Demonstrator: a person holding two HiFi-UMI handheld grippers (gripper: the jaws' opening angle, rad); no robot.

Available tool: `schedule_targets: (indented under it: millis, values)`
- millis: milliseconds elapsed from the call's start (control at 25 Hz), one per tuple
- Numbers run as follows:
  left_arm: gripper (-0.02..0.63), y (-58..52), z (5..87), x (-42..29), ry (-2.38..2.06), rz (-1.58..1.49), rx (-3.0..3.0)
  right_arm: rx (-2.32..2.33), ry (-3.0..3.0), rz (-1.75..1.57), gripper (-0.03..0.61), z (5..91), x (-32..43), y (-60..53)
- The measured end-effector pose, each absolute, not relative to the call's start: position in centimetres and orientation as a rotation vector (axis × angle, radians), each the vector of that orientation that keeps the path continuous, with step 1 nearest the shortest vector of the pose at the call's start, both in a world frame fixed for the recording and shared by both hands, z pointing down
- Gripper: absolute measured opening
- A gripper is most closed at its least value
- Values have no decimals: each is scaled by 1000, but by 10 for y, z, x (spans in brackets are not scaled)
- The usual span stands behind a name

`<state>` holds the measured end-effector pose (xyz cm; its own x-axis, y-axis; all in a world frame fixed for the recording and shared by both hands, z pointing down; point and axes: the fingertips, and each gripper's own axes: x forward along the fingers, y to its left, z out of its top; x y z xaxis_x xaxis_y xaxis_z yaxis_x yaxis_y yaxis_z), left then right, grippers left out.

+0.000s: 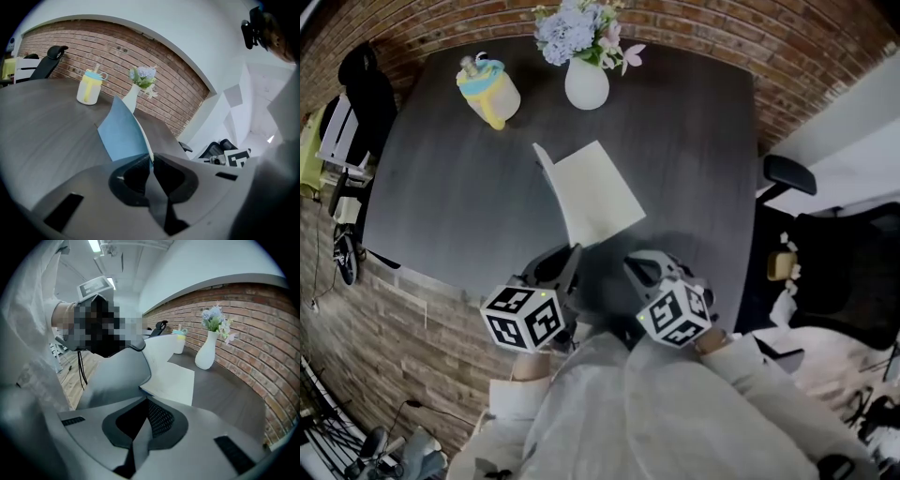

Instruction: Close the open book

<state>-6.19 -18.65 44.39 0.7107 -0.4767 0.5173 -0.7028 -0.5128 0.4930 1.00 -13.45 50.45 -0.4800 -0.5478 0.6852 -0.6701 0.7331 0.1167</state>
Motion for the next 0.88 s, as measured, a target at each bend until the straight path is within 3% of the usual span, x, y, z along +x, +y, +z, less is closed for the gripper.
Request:
schedule_targets:
  millis: [880]
  values:
    - [25,-212,473,22,-751,560,2271,1047,-2133,338,6,521,64,-147]
